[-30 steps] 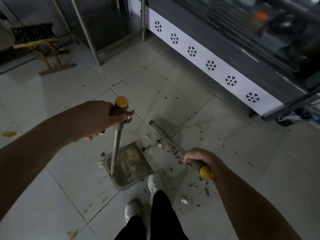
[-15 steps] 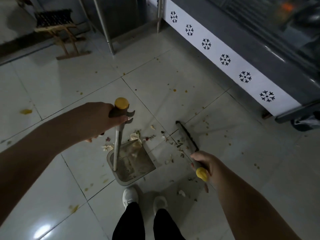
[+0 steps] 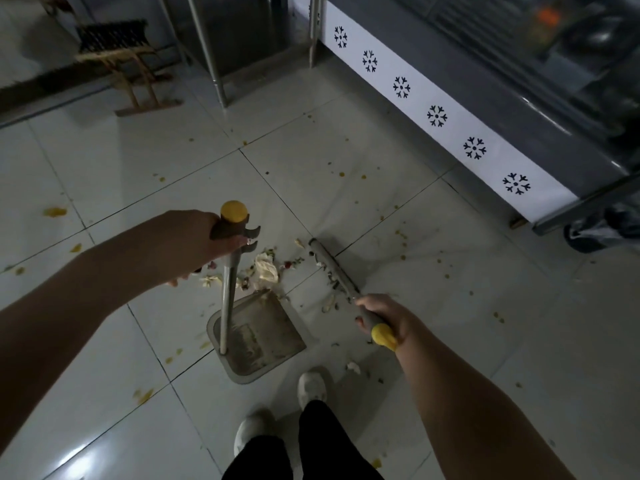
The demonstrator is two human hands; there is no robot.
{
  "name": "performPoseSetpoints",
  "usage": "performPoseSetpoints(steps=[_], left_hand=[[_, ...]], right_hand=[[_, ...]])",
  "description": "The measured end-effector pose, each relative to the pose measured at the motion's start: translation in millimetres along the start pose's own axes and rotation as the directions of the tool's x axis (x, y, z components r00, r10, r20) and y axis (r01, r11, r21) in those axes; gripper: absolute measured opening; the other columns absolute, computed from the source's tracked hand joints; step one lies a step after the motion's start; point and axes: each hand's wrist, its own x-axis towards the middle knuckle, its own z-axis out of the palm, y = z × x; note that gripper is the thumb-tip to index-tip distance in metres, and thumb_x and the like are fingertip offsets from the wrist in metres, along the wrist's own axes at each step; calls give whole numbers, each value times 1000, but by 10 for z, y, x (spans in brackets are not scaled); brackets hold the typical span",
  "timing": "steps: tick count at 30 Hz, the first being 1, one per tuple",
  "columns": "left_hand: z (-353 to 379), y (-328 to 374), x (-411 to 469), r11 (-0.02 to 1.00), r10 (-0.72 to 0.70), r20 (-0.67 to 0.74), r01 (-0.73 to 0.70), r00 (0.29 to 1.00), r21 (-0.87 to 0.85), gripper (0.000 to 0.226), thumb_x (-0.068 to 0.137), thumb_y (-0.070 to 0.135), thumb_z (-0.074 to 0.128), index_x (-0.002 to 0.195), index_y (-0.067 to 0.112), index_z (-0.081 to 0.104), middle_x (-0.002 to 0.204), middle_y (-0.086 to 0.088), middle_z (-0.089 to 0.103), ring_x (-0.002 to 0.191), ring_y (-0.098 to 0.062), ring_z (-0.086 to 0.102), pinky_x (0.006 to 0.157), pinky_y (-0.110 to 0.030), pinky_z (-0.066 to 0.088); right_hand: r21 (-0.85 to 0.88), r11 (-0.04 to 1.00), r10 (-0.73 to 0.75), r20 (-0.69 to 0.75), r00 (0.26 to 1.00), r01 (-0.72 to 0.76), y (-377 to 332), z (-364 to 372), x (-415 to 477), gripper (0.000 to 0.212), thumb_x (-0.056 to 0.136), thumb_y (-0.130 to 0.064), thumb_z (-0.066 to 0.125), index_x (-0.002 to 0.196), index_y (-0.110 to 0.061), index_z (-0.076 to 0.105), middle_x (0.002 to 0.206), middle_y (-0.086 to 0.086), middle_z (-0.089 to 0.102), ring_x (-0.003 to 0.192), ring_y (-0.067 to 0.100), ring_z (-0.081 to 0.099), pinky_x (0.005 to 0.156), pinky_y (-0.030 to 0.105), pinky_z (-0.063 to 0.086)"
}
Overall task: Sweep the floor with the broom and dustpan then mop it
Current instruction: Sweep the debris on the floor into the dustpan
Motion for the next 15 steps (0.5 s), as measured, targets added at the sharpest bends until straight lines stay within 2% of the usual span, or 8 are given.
performPoseSetpoints(steps=[2, 3, 5, 8, 10, 13, 15], left_hand=[[46, -78, -104, 1000, 14, 10, -14, 1000, 0, 23, 89, 45, 49, 88, 22, 49, 29, 6, 44, 22, -4, 41, 27, -13, 37], [70, -127, -168, 1000, 24, 16, -24, 1000, 3, 23, 89, 46, 50, 89, 23, 49, 36, 6, 45, 24, -4, 42, 28, -14, 38], [119, -226, -275, 999, 39, 30, -40, 999, 9, 24, 89, 48, 49, 89, 24, 50, 44, 2, 46, 22, -4, 42, 28, -12, 37], [212, -423, -422, 998, 62, 28, -62, 998, 2, 27, 89, 48, 49, 90, 21, 53, 37, 5, 44, 20, -2, 41, 26, -10, 30], [254, -511, -474, 997, 78, 24, -78, 997, 0, 29, 88, 49, 49, 92, 20, 54, 29, 6, 43, 20, -1, 41, 26, -9, 30], [308, -643, -572, 997, 69, 38, -70, 997, 24, 31, 88, 52, 47, 96, 23, 54, 44, 3, 48, 22, -3, 42, 28, -12, 33], [346, -708, -629, 996, 72, 50, -74, 996, 39, 33, 88, 52, 47, 98, 22, 56, 48, 1, 48, 23, -3, 41, 28, -12, 33]], right_hand=[[12, 999, -34, -41, 999, 35, 77, -141, -67, 28, 98, -10, 45, 123, 2, 52, 112, 26, 55, 75, 24, 58, 63, 29, 46], [28, 999, -43, -63, 997, 45, 120, -186, -103, 25, 98, -9, 44, 120, 1, 52, 108, 22, 54, 69, 21, 55, 60, 27, 46], [32, 999, -33, -107, 994, 36, 216, -251, -152, 20, 99, -10, 44, 116, -2, 51, 102, 16, 52, 65, 20, 52, 56, 28, 45], [-29, 1000, 4, -165, 986, -9, 435, -225, -149, 13, 99, -13, 45, 108, -5, 49, 76, 14, 51, 61, 21, 50, 54, 31, 42], [-9, 1000, 23, -181, 983, -25, 545, -174, -102, 13, 99, -11, 45, 110, -5, 47, 72, 13, 49, 61, 21, 49, 56, 32, 42], [-37, 998, 52, -164, 985, -59, 789, 47, -38, 25, 98, -8, 45, 121, 1, 52, 75, 13, 50, 64, 22, 50, 72, 32, 45], [-28, 996, 75, -123, 990, -79, 917, 240, -64, 26, 99, -8, 44, 121, 4, 51, 76, 14, 50, 66, 24, 51, 70, 33, 43]])
